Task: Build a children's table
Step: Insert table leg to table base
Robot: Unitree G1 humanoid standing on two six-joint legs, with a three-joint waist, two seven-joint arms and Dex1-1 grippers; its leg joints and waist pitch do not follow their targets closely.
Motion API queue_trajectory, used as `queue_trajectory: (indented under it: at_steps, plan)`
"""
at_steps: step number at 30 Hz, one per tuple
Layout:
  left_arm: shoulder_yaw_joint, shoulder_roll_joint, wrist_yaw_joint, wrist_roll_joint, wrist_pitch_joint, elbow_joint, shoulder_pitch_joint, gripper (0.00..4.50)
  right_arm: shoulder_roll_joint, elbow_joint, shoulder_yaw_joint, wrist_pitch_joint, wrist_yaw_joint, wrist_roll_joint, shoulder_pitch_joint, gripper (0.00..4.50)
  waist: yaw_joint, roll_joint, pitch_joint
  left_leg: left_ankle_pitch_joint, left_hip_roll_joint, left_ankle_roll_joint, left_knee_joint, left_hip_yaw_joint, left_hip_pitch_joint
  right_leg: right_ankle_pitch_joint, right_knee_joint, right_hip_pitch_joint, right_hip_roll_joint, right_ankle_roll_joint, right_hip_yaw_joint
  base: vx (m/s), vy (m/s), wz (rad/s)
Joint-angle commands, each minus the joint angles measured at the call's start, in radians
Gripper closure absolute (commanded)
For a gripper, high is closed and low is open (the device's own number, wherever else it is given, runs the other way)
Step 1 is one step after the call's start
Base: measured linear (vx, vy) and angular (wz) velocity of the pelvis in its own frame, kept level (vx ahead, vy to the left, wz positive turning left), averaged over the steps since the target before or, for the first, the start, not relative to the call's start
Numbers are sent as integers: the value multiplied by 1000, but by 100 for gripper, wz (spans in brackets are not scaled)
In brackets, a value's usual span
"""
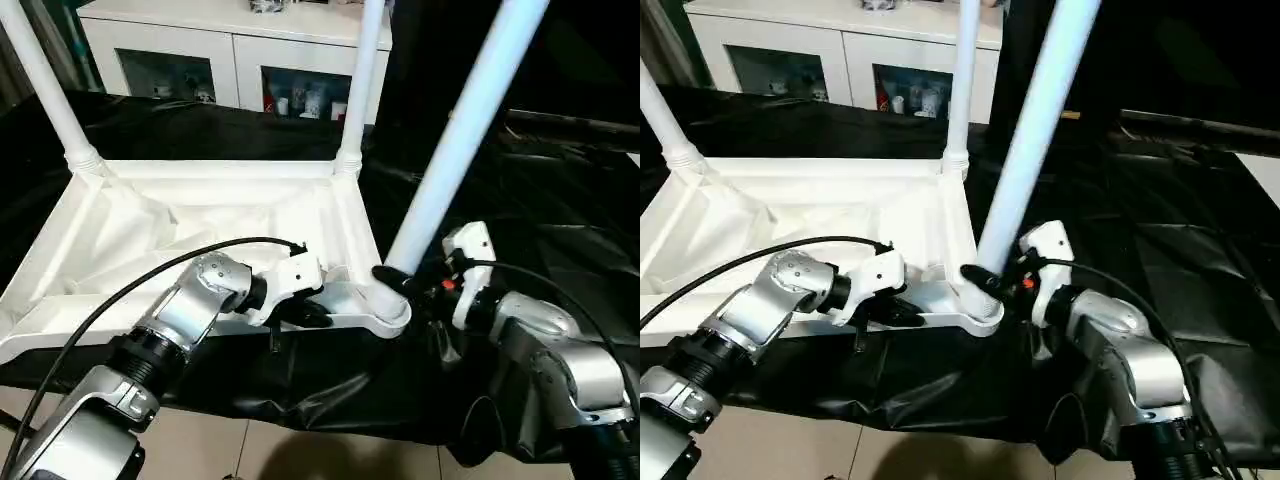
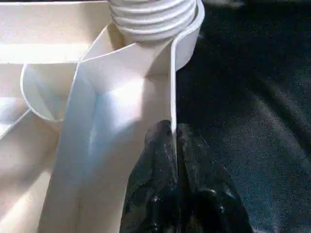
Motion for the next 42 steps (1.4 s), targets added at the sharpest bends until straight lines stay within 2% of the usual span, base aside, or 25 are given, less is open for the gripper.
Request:
queue_trajectory:
  at_steps: [1, 4, 10, 13, 22, 28, 30, 33, 34, 35, 37, 38, 40, 42]
  plan:
    - [-21, 5, -2, 26, 13, 38, 24, 450, -15, 38, 25, 45, 2, -21, 13, 266, 8, 6, -47, -243, 47, -9, -83, -16, 1, -301, -92, 35, -77, -184, 37, 0, 0, 0]
    - [-19, 5, -7, 29, 3, 50, 16, 450, -24, 16, 14, 68, 7, -1, 11, 266, 8, 8, -46, -259, 47, -12, -86, -18, 2, -340, -96, 34, -78, -172, 37, 0, 0, 0]
    - [-21, 6, -15, 32, -5, 53, 10, 450, -51, -14, 30, 100, 27, 2, 0, 266, 8, 8, -47, -250, 48, -12, -86, -17, 1, -329, -96, 33, -78, -170, 38, 0, 0, 0]
    - [-23, 6, -22, 34, -7, 54, 10, 450, -70, 4, 36, 113, 19, -26, -10, 266, 8, 7, -48, -235, 48, -11, -86, -17, 0, -308, -94, 34, -77, -175, 38, 0, 0, 0]
    - [-20, 7, -29, 36, -11, 57, 9, 450, -69, 23, 39, 118, 21, -23, -39, 266, 9, 6, -50, -199, 49, -3, -86, -15, 1, -230, -89, 39, -77, -199, 36, 0, 0, 0]
    - [-17, 7, -31, 36, -8, 56, 10, 450, -45, 49, 21, 127, 26, 2, -43, 266, 8, 5, -48, -224, 49, -6, -87, -14, 2, -276, -94, 37, -80, -195, 37, 0, 0, 0]
    - [-15, 7, -32, 35, -6, 57, 10, 450, -33, 68, 3, 122, 22, 17, -39, 266, 9, 5, -47, -230, 49, -7, -88, -15, 2, -306, -97, 36, -81, -188, 38, 0, 0, 0]
    - [-7, 1, -22, 32, -5, 61, 7, 450, -12, 84, -30, 98, 16, 40, -21, 266, 8, 11, -48, -234, 50, -11, -90, -16, 2, -294, -96, 35, -80, -190, 37, 0, 0, 0]
    - [-1, -3, -16, 30, -2, 63, 5, 450, -4, 86, -42, 86, 14, 46, -12, 266, 8, 9, -48, -234, 51, -11, -89, -14, 3, -283, -97, 34, -80, -193, 37, 0, 0, 0]
    - [3, -6, -11, 28, 0, 65, 3, 450, 2, 87, -50, 76, 12, 51, -4, 266, 9, 14, -49, -233, 51, -12, -89, -15, 4, -278, -96, 34, -80, -196, 37, 0, 0, 0]
    - [8, -12, -4, 27, 3, 70, -2, 450, 15, 91, -63, 53, 4, 55, 16, 266, 10, 15, -49, -226, 50, -11, -90, -15, 2, -240, -94, 36, -78, -204, 36, 0, 0, 0]
    - [8, -14, -1, 28, 1, 76, -6, 450, 26, 96, -68, 25, -6, 49, 35, 266, 11, 21, -49, -231, 50, -13, -90, -15, 4, -238, -94, 36, -78, -206, 36, 0, 0, 0]
    - [8, -17, 2, 29, 0, 78, -8, 450, 39, 99, -72, 2, -11, 46, 50, 266, 10, 17, -48, -254, 51, -15, -93, -15, 4, -257, -97, 36, -79, -206, 35, 0, 0, 0]
    - [11, -21, 8, 30, -2, 82, -10, 450, 62, 102, -85, -26, -19, 47, 67, 266, 9, 20, -45, -284, 49, -16, -94, -17, 4, -324, -103, 34, -81, -192, 36, 0, 0, 0]
